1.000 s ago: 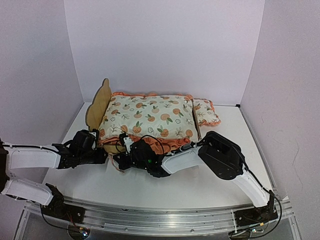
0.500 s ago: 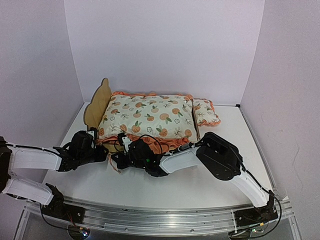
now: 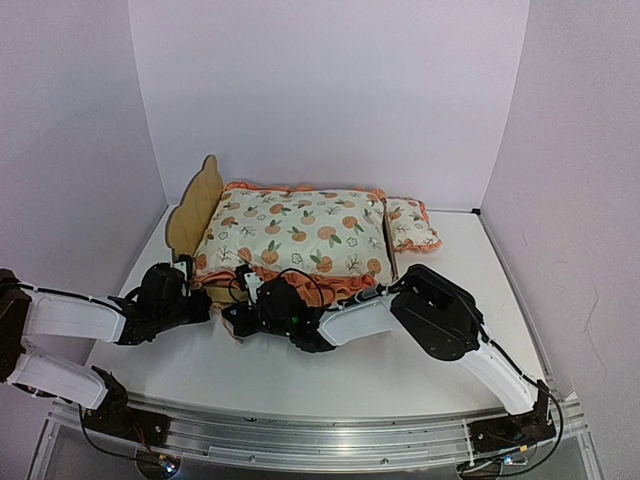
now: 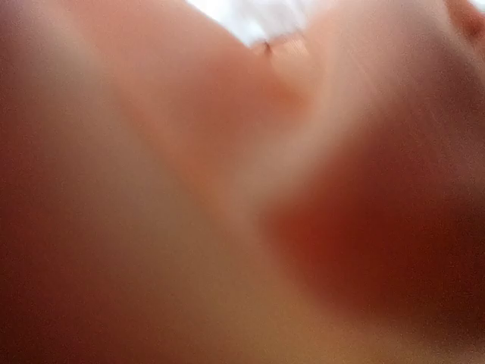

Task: Set up the pet bed

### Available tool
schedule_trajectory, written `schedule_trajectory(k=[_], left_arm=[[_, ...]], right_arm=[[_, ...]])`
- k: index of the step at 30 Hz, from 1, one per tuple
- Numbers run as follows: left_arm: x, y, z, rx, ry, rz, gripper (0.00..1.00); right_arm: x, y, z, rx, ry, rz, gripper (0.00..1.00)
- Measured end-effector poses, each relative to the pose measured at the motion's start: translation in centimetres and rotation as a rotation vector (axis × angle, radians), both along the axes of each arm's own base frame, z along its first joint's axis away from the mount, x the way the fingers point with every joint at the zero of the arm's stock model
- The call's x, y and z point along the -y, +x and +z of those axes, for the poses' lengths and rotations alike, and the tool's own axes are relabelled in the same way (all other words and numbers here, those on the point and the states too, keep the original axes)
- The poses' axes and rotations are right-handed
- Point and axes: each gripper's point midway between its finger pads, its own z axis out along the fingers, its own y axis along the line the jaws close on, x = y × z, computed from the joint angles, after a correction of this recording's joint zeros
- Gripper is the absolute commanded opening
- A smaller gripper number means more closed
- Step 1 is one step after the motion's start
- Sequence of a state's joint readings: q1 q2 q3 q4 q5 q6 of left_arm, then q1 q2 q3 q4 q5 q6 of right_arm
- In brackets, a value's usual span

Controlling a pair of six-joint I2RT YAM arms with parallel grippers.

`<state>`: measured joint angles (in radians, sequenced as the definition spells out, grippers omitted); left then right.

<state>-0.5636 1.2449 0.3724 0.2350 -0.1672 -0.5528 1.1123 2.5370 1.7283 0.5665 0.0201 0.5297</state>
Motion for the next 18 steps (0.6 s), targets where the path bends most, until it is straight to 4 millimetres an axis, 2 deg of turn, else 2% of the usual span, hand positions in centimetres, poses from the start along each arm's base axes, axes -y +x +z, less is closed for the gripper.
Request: schedule_trajectory(k=[5, 11, 18], left_arm=[[-0.8, -0.3, -0.7, -0.054, 0.039, 0.011, 0.00], [-1.8, -0.4, -0.5, -0.111, 0.072, 0.035, 0.00], [-2.0, -0.7, 0.1, -0.165, 0.090, 0.033, 0.00]], right_arm=[[-0.1, 0.1, -0.1, -0.006, -0.013, 0.007, 0.00], [-0.7, 0.4, 0.7, 0.004, -0.041, 0.023, 0.00], [-2.1, 0.7, 1.2, 0.011, -0.090, 0.046, 0.00]])
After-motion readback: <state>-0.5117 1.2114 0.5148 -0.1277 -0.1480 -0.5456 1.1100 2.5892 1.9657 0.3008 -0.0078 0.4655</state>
